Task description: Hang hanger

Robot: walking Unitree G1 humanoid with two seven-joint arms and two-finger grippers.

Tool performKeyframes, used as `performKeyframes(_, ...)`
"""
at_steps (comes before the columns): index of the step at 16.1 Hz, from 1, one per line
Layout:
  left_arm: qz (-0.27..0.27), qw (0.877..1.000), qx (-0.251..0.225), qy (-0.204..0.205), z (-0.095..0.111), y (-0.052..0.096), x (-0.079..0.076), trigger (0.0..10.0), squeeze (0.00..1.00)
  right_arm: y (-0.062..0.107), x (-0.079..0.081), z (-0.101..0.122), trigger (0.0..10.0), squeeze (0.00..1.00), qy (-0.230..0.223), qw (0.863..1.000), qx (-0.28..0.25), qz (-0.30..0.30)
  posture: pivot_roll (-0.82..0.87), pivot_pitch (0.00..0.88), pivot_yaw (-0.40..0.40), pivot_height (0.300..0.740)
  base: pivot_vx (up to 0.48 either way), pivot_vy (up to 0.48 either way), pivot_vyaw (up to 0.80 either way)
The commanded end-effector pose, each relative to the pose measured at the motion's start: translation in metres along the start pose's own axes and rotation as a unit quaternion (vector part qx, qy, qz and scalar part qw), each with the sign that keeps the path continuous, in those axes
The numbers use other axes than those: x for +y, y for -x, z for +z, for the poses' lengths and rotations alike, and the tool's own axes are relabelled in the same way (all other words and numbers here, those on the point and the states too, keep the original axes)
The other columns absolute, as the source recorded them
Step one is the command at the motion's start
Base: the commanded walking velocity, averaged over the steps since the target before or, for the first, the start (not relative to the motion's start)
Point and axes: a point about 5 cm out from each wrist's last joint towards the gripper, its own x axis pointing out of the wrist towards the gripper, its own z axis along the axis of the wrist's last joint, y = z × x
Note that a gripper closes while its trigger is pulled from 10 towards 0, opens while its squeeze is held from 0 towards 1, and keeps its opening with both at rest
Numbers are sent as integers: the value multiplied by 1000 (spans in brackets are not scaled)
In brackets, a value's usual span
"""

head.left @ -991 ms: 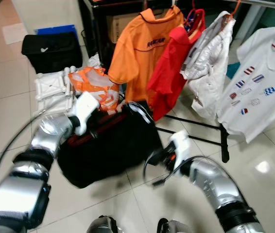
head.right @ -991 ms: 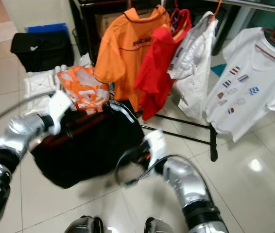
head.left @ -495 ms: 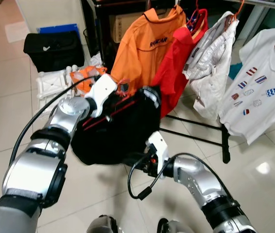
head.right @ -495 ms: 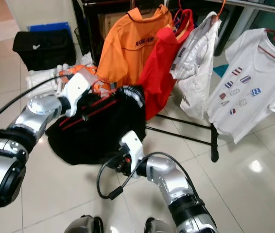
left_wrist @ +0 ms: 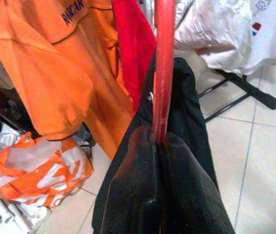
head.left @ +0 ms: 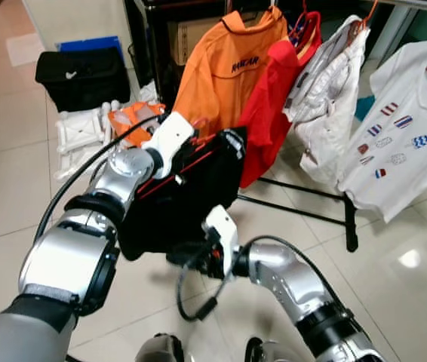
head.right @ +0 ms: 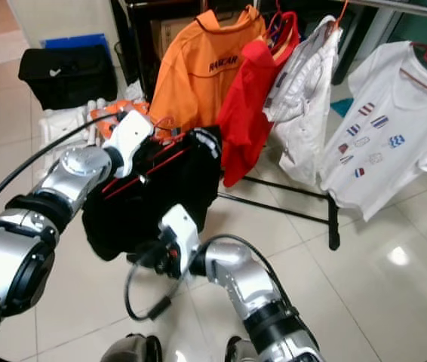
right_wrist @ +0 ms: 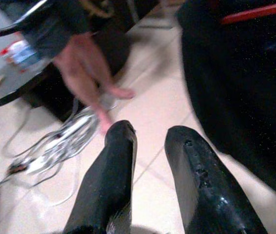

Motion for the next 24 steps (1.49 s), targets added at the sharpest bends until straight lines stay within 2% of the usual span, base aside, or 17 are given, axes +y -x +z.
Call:
performKeyframes(1,12,1000,-20,6,11,0,7,10000,0,6,-13,3,10000,0,7,998,-11,-60,-24,131,39,740,0,0,0)
performKeyframes(2,12,1000,-19,10,9,1,8,10000,0,8,-20,4,10000,0,6,996,-16,-89,-24,129,41,740,0,0,0)
performKeyframes(3,9,999,-22,41,-5,7,7,10000,0,25,-50,8,10000,0,-7,972,-55,-227,-22,120,45,740,0,0,0)
performKeyframes(4,12,998,-26,55,-11,9,6,10000,0,33,-58,12,10000,0,-9,960,-74,-270,-18,114,45,740,0,0,0)
performKeyframes(5,25,996,-38,78,-18,14,6,10000,0,45,-69,14,10000,0,-8,942,-94,-323,-14,109,44,740,0,0,0)
performKeyframes(6,51,991,-55,109,-24,18,7,10000,0,56,-78,15,10000,0,-14,923,-113,-369,-3,108,38,740,0,0,0)
performKeyframes(7,83,986,-69,126,-27,22,10,10000,0,62,-82,15,10000,0,-13,911,-119,-395,10,105,37,740,0,0,0)
performKeyframes(8,157,963,-99,196,-32,30,19,10000,0,74,-91,17,10000,0,5,889,-124,-442,21,102,39,740,0,0,0)
performKeyframes(9,196,949,-111,219,-34,34,20,10000,0,78,-96,18,10000,0,8,878,-125,-461,24,103,37,740,0,0,0)
performKeyframes(11,265,926,-130,236,-39,45,17,10000,0,84,-102,25,10000,0,6,863,-139,-486,26,105,38,740,0,0,0)
performKeyframes(12,275,920,-137,245,-39,45,14,10000,0,86,-105,27,10000,0,9,860,-139,-491,29,105,40,740,281,-356,0)
performKeyframes(13,285,919,-138,234,-38,45,8,10000,0,88,-107,29,10000,0,13,856,-138,-498,31,105,40,740,274,-390,0)
performKeyframes(14,280,921,-138,234,-35,41,-3,10000,0,92,-110,32,10000,0,20,847,-137,-513,29,103,40,740,274,-390,0)
performKeyframes(16,268,927,-130,228,-31,38,-13,10000,0,96,-114,35,10000,0,37,831,-138,-537,26,95,39,740,277,-386,0)
performKeyframes(17,270,926,-122,232,-31,37,-15,10000,0,97,-115,36,10000,0,39,828,-142,-541,26,85,38,740,277,-386,0)
performKeyframes(20,275,921,-110,254,-33,35,-29,10000,0,92,-115,32,10000,0,30,840,-129,-526,32,66,27,740,282,-385,-525)
performKeyframes(24,245,926,-119,260,-23,29,-61,10000,0,93,-115,31,10000,0,44,844,-128,-519,25,80,30,740,132,-310,-592)
